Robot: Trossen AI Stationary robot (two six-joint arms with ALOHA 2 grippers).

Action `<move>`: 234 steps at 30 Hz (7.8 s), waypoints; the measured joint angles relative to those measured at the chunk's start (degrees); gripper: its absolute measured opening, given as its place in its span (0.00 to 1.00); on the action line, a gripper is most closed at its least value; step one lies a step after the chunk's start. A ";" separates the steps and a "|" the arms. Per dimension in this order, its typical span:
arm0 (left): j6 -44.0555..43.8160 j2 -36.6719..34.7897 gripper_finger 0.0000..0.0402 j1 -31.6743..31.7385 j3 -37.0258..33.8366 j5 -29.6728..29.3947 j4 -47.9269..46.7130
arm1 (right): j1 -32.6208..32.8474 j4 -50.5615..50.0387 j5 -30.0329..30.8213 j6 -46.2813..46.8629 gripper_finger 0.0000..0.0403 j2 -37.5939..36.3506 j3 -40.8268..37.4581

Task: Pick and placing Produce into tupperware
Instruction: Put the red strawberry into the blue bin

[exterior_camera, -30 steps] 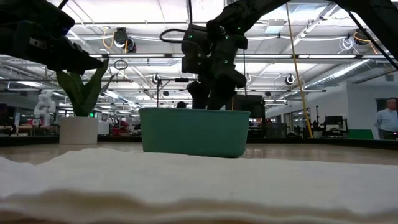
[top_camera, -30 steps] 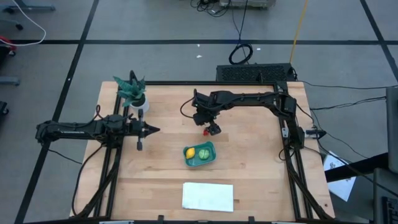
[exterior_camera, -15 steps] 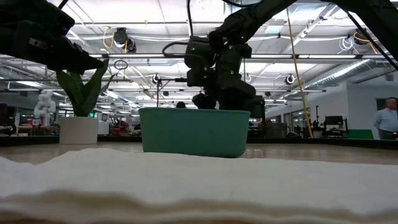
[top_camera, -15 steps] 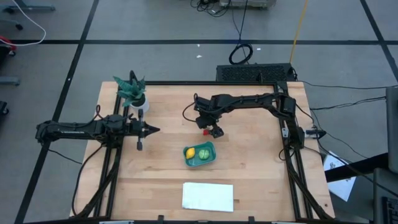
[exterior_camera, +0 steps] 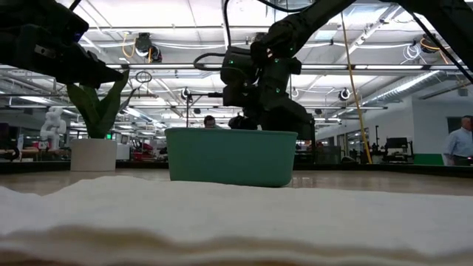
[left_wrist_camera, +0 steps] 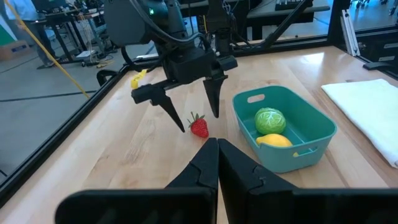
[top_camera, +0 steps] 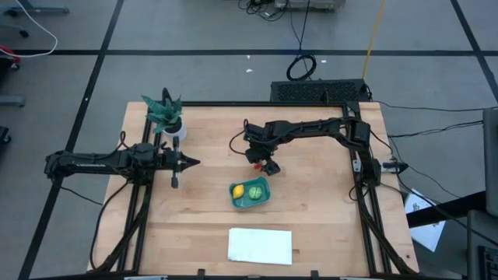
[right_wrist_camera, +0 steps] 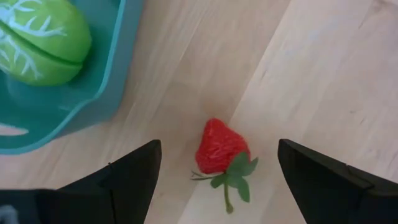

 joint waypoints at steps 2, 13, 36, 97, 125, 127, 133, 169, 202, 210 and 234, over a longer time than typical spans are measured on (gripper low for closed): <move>0.00 -0.01 0.01 0.00 0.01 -0.01 0.02 | 0.00 0.62 0.00 0.00 0.78 0.00 0.00; -0.20 -0.01 0.01 -0.01 0.01 -0.01 0.02 | -0.02 1.48 -1.48 0.80 0.78 0.00 -0.16; -0.20 -0.01 0.01 0.00 0.02 -0.03 0.02 | -0.02 5.26 -3.11 1.98 0.78 0.53 -2.53; -0.46 0.00 0.01 0.03 0.00 0.01 -0.02 | 1.16 -3.54 0.37 2.51 0.34 1.72 5.84; -0.87 0.00 0.01 0.02 0.01 -0.01 0.38 | 3.39 -10.56 0.09 7.00 0.34 -7.74 12.81; -0.87 -0.02 0.01 0.02 0.01 -0.01 0.41 | 3.39 -11.66 0.09 7.76 0.34 -8.48 12.81; -0.87 -0.01 0.01 0.01 0.00 -0.01 0.50 | 3.53 -12.94 -0.02 9.06 0.34 -10.40 12.81; -1.09 0.00 0.01 0.02 0.01 -0.03 0.48 | 9.61 -8.62 -1.57 11.75 0.34 -12.03 12.77; -1.09 0.00 0.01 0.03 0.00 0.01 0.48 | 15.11 11.16 -3.10 19.22 0.34 -11.32 4.60; -1.29 -0.02 0.01 0.01 0.01 0.04 0.40 | 15.39 19.86 -2.91 26.11 0.34 -10.69 -0.74; -1.27 0.00 0.01 0.01 0.00 0.15 0.41 | 17.59 29.82 0.11 32.65 0.34 -10.26 -9.38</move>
